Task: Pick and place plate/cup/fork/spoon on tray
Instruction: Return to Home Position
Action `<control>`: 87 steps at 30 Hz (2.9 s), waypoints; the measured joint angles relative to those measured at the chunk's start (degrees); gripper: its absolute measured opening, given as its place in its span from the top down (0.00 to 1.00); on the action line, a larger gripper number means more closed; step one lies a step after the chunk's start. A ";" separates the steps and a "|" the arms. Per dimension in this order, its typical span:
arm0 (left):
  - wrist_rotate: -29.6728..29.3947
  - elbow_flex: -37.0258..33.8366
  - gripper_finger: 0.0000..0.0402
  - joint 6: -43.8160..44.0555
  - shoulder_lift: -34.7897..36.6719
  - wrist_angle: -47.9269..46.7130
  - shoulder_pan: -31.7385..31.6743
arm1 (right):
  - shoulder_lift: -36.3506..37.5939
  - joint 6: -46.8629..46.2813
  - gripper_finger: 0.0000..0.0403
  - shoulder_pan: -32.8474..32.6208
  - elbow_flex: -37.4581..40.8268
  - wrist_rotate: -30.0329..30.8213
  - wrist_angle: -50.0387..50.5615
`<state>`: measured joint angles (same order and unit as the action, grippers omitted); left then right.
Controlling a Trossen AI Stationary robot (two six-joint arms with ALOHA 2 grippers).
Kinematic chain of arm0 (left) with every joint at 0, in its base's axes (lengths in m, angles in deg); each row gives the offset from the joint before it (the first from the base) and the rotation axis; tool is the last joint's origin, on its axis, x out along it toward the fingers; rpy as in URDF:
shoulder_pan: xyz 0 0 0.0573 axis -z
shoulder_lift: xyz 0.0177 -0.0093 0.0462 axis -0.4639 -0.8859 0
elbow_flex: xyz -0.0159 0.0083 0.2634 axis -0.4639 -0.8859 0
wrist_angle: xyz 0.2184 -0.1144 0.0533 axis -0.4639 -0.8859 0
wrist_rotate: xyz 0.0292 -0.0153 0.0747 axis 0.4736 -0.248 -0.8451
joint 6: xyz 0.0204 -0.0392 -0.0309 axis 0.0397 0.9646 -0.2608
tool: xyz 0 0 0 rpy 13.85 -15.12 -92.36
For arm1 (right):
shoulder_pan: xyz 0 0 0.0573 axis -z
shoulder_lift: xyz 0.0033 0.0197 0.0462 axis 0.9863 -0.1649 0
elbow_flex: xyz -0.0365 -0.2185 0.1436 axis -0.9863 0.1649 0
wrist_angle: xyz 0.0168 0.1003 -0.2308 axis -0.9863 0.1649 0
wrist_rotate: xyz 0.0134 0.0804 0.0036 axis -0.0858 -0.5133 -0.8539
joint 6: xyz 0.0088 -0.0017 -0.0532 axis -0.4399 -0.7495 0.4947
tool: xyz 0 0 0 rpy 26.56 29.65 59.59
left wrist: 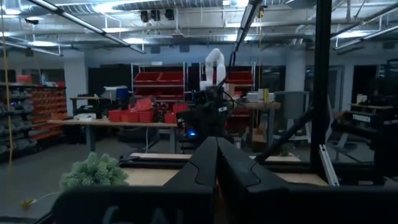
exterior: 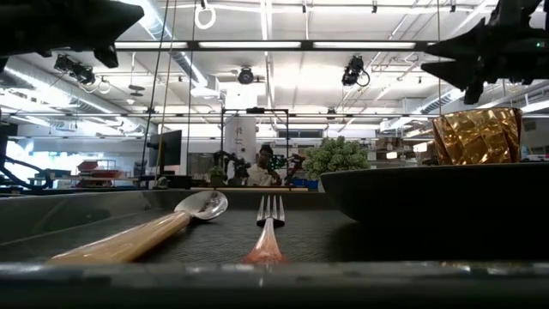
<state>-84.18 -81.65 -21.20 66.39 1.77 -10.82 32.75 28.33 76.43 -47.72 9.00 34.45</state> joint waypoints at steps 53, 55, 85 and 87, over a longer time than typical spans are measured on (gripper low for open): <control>8.19 -2.43 1.00 6.16 19.45 -27.32 9.05 | -0.15 -1.43 0.51 0.05 0.35 2.85 -2.95; 8.24 -2.43 1.00 5.55 19.45 -27.34 9.11 | -0.15 -1.43 0.51 0.05 0.35 2.85 -2.95; 7.97 -2.47 0.92 11.48 18.60 -30.03 9.09 | -0.15 -1.43 0.51 0.05 0.35 2.85 -2.95; 7.97 -2.47 0.92 11.46 18.60 -30.01 9.09 | -0.15 -1.43 0.51 0.05 0.35 2.85 -2.95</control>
<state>-76.22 -84.12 -9.74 84.99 -28.24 -1.73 32.60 26.90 76.48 -47.37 11.86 31.50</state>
